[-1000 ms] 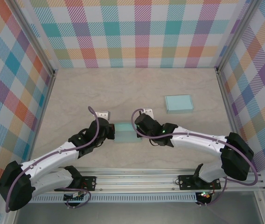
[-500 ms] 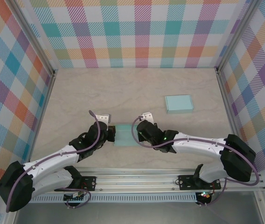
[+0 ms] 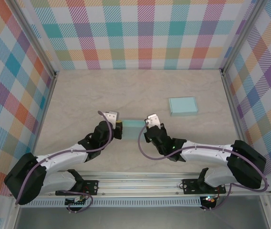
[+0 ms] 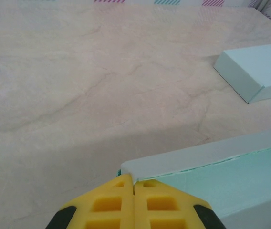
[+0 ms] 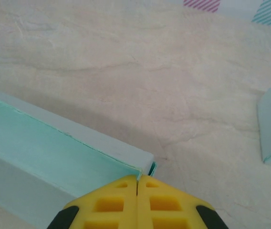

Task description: Fold the paper box

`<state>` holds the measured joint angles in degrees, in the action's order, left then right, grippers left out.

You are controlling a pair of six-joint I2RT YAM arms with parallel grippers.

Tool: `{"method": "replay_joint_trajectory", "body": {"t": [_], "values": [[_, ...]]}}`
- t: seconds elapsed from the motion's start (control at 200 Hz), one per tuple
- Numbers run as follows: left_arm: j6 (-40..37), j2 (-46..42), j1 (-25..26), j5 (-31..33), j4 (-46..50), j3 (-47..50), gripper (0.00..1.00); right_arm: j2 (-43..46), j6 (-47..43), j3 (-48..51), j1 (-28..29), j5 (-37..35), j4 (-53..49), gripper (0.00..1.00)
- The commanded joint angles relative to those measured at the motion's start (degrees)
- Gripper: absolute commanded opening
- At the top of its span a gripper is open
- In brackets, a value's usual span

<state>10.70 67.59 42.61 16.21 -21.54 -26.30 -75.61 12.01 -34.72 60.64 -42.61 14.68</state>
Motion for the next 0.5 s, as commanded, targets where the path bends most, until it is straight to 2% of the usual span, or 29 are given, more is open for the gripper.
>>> {"method": "replay_joint_trajectory", "body": {"t": [0.0, 0.275, 0.495], "values": [[-6.6, 2.4, 0.8, -4.5, -12.4, -4.0, 0.00, -0.9, -9.6, 0.9, 0.4, 2.4, 16.5, 0.00], [-13.6, 10.9, 0.8, -6.5, -21.7, -6.4, 0.00, -6.9, -19.5, 4.0, -2.2, 2.4, 33.0, 0.00], [-12.9, 14.4, 0.8, -6.9, -22.0, -4.8, 0.00, -12.5, -18.2, 6.2, -2.3, 2.4, 37.0, 0.00]]}}
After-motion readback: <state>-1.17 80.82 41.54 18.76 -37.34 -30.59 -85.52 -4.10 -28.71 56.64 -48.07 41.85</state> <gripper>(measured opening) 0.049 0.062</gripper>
